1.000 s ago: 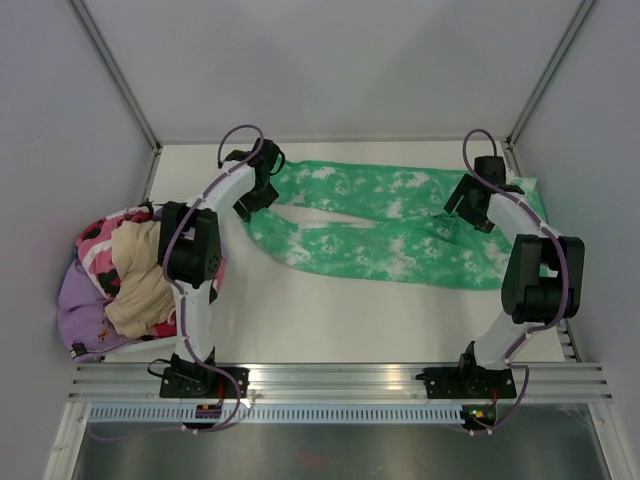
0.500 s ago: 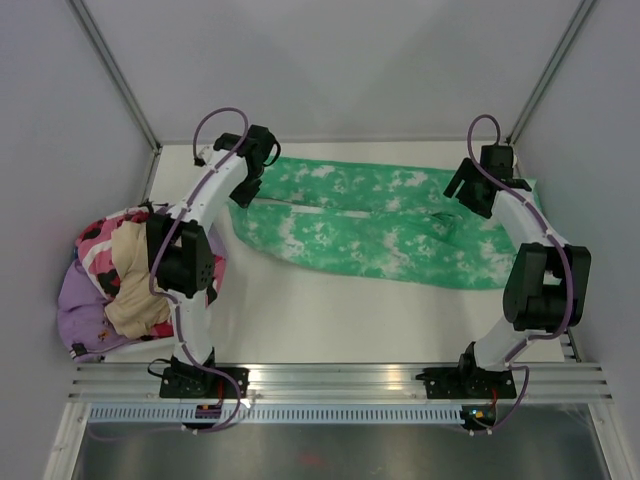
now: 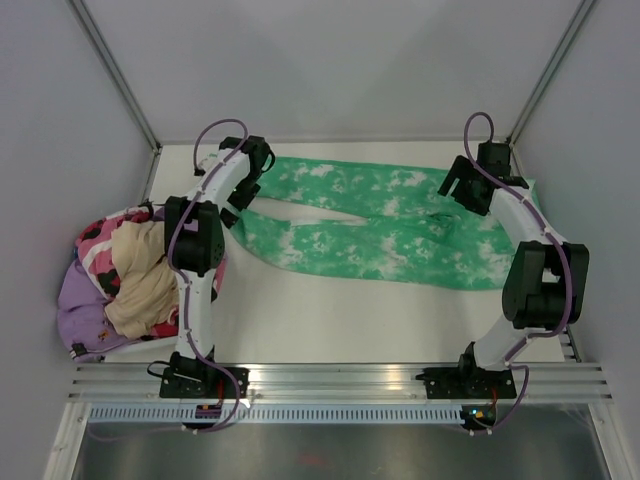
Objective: Fold and stack the trousers
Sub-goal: Flatten the trousers out
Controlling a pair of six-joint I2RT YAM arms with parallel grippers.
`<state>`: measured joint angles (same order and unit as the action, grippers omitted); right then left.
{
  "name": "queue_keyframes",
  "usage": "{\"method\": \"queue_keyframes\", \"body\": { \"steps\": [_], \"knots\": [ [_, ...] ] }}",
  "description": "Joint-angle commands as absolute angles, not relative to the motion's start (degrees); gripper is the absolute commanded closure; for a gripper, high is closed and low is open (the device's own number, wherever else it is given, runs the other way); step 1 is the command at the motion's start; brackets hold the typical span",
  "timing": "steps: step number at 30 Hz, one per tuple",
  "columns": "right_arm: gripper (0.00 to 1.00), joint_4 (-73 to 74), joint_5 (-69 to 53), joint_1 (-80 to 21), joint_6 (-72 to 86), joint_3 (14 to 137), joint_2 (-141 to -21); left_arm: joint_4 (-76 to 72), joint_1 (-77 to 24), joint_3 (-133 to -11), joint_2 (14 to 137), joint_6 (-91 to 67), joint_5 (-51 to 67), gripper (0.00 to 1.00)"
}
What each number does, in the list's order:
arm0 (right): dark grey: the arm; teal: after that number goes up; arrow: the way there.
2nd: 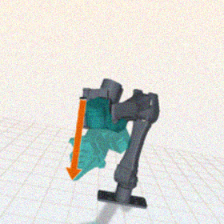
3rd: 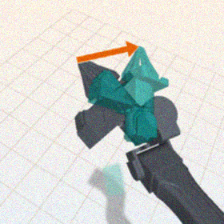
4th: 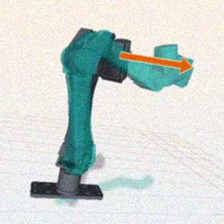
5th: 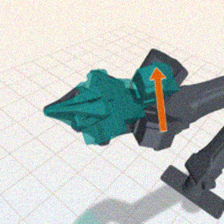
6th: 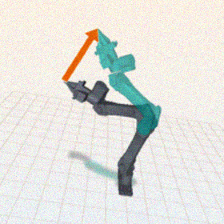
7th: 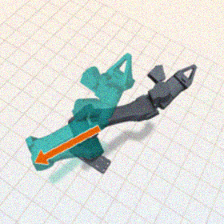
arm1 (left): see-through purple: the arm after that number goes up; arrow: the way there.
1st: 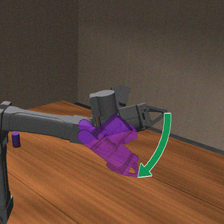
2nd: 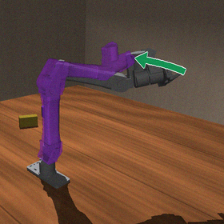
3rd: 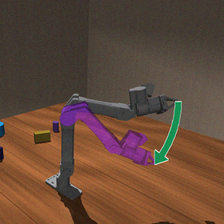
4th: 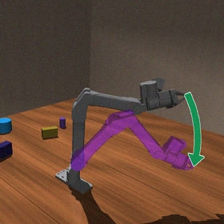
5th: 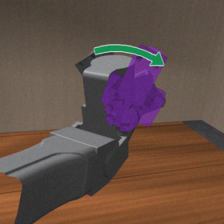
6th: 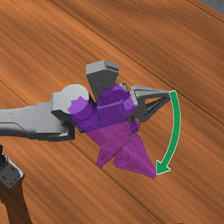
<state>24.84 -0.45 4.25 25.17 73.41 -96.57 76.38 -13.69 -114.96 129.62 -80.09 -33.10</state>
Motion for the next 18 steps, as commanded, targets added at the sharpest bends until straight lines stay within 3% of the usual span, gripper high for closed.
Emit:
{"method": "queue_keyframes", "body": {
  "steps": [1,7,12,18],
  "knots": [
    [0.11,23.73,-3.78,2.04,21.82,77.16,-95.54,87.89,-13.53,-119.79,125.34,-78.75,-38.56,0.00],
    [0.10,23.55,-6.50,-9.04,14.60,86.81,-100.10,80.88,-12.13,-121.01,124.72,-71.30,-43.43,0.00],
    [0.10,21.28,-7.56,-19.24,13.00,92.90,-103.79,63.21,-7.84,-117.70,118.14,-53.82,-24.73,0.00],
    [0.09,17.14,-7.74,-22.06,18.71,92.29,-105.29,44.71,-0.36,-96.01,102.52,-55.80,-7.76,0.00]
  ]
}}
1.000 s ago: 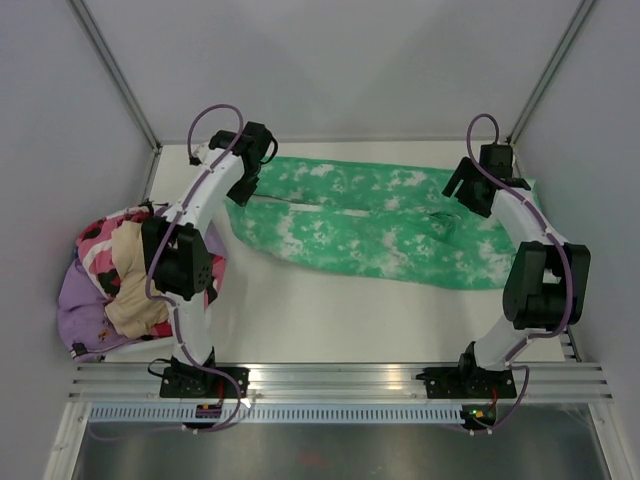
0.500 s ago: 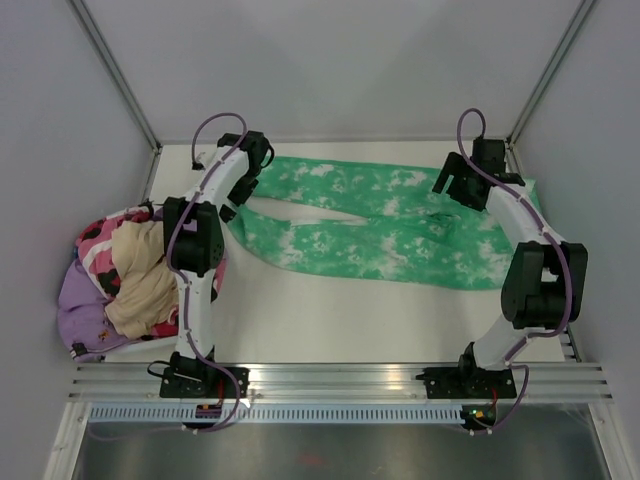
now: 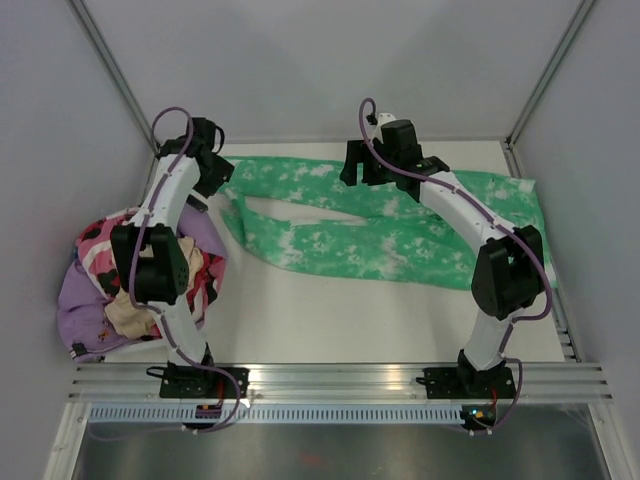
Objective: Fold and stack the trousers
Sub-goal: Flatten the trousers out
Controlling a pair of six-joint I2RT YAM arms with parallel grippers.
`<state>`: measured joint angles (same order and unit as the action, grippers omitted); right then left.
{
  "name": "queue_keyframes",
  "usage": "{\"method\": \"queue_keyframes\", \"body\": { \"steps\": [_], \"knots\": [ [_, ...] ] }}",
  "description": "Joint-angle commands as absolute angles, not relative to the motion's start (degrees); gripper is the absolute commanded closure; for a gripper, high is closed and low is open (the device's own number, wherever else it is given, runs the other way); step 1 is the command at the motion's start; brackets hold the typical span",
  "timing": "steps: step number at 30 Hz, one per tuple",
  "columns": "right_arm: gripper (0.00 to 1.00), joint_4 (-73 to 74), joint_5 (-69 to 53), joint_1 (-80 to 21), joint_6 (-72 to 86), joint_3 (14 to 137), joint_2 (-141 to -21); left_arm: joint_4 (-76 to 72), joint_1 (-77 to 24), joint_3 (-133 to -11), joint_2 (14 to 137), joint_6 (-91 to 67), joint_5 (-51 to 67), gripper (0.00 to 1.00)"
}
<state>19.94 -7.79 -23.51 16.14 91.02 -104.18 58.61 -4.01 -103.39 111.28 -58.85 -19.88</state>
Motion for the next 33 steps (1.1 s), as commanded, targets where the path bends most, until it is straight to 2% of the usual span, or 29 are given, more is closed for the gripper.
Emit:
{"method": "queue_keyframes", "body": {
  "steps": [1,3,6,9,11,12,14,17,20,24,28,33],
  "knots": [
    [0.09,17.23,-7.47,-22.23,18.81,91.94,-105.21,42.39,-0.09,-90.50,100.91,-56.59,-4.78,0.00],
    [0.09,17.31,-6.51,-22.41,18.55,91.15,-104.24,41.05,2.11,-88.16,99.24,-56.87,-3.43,0.00],
    [0.09,17.75,-5.54,-22.41,17.93,90.44,-103.54,43.93,1.23,-88.16,99.58,-55.11,-3.25,0.10],
    [0.09,18.02,-5.10,-22.50,18.28,90.35,-103.88,42.55,0.79,-84.22,99.67,-54.93,-2.91,0.24],
    [0.09,18.11,-4.40,-22.50,19.07,90.44,-104.06,40.08,-2.27,-82.80,100.28,-55.63,-0.97,0.26],
    [0.09,18.11,-4.13,-22.50,19.16,90.44,-104.06,39.56,-3.24,-82.36,100.72,-56.16,-0.62,0.30],
    [0.09,18.28,-3.17,-22.41,18.90,90.44,-103.98,39.37,-6.31,-82.79,102.47,-56.86,-1.40,0.32],
    [0.09,19.07,-2.38,-22.50,17.50,90.44,-103.63,40.78,-9.65,-84.02,105.19,-58.09,-4.74,0.41],
    [0.09,20.12,-1.33,-22.50,16.79,89.91,-103.01,38.87,-9.76,-83.76,107.22,-57.05,-4.40,0.46],
    [0.09,20.04,-0.35,-22.41,15.82,87.54,-101.87,32.36,-9.84,-82.97,109.33,-54.41,-4.13,0.60],
    [0.09,21.00,1.13,-22.41,13.63,87.63,-101.43,31.72,-10.46,-85.86,113.81,-54.58,-8.61,0.60],
    [0.09,21.53,2.37,-22.41,12.48,87.01,-101.16,45.30,-10.63,-97.35,123.11,-60.54,-18.59,0.51]
  ]
}}
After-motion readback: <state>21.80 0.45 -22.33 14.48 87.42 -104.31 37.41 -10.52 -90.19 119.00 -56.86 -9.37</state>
